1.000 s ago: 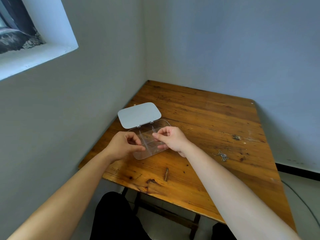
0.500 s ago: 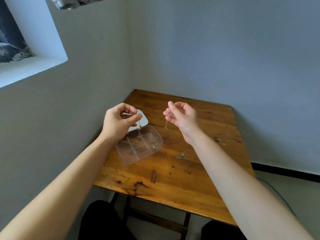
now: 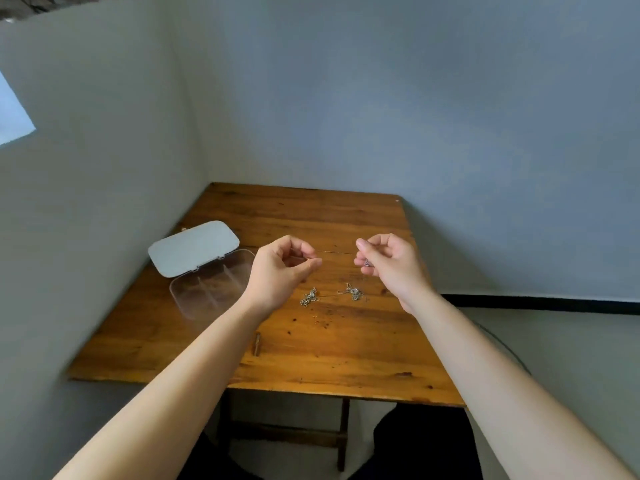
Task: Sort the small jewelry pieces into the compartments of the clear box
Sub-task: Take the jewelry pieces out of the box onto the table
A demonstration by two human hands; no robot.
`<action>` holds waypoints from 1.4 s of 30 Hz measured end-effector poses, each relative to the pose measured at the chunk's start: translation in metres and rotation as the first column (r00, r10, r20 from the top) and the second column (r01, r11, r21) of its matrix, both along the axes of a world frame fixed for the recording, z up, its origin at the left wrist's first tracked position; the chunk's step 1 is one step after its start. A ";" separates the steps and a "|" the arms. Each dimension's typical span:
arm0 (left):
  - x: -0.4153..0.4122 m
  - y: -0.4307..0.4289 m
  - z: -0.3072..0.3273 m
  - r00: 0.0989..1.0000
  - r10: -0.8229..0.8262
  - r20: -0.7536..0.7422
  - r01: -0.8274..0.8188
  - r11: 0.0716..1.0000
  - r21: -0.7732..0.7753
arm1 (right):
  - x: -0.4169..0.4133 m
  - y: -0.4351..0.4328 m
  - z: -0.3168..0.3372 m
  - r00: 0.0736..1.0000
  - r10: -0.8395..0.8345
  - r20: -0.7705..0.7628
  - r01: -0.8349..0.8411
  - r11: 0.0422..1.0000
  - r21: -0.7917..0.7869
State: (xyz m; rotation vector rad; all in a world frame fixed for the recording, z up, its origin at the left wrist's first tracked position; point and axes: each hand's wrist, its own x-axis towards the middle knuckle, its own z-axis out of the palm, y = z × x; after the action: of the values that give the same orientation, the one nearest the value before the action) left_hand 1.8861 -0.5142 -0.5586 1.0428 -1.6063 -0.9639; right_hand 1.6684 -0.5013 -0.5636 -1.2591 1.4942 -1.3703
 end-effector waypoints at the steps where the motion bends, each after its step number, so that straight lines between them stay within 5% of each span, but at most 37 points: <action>1: -0.007 0.002 -0.011 1.000 -0.008 0.020 0.007 1.000 0.024 | -0.005 0.005 -0.011 1.000 -0.006 -0.006 0.007 0.999 0.033; 5: -0.023 0.010 -0.056 0.980 0.012 0.199 -0.032 0.995 0.095 | -0.018 0.021 -0.053 0.998 -0.025 -0.049 0.034 0.980 0.194; 11: -0.016 0.016 -0.096 0.858 -0.056 0.510 -0.026 0.988 0.152 | -0.028 0.026 -0.090 0.901 0.055 -0.430 0.112 0.929 0.353; 20: 0.021 0.003 -0.073 0.845 0.136 0.517 -0.155 0.988 -0.007 | -0.007 0.010 -0.072 0.834 0.085 -0.545 0.082 0.958 0.275; 24: 0.059 -0.005 -0.073 0.655 0.346 0.672 -0.247 0.938 -0.242 | 0.019 -0.001 -0.071 0.795 0.153 -0.587 -0.017 0.973 0.231; 28: 0.091 -0.014 -0.080 0.427 0.405 0.809 -0.319 0.904 -0.284 | 0.059 -0.018 -0.068 0.727 0.246 -0.641 -0.184 0.969 0.164; 31: 0.111 -0.025 -0.086 0.321 0.299 0.899 -0.364 0.915 -0.175 | 0.093 -0.034 -0.063 0.614 0.324 -0.720 -0.332 0.933 0.138; 35: 0.121 -0.030 -0.097 0.309 0.235 0.922 -0.398 0.912 -0.099 | 0.132 -0.061 -0.053 0.382 0.409 -0.828 -0.500 0.846 0.187; 42: 0.121 -0.034 -0.107 0.252 0.266 0.930 -0.416 0.898 -0.144 | 0.168 -0.100 -0.046 -0.122 0.495 -0.860 -0.496 0.721 0.485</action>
State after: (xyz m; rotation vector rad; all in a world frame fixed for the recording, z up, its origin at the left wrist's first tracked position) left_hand 2.0075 -0.5487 -0.6657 2.2310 -2.0422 -0.0202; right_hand 1.8364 -0.6009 -0.6094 -2.6820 1.3316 0.3088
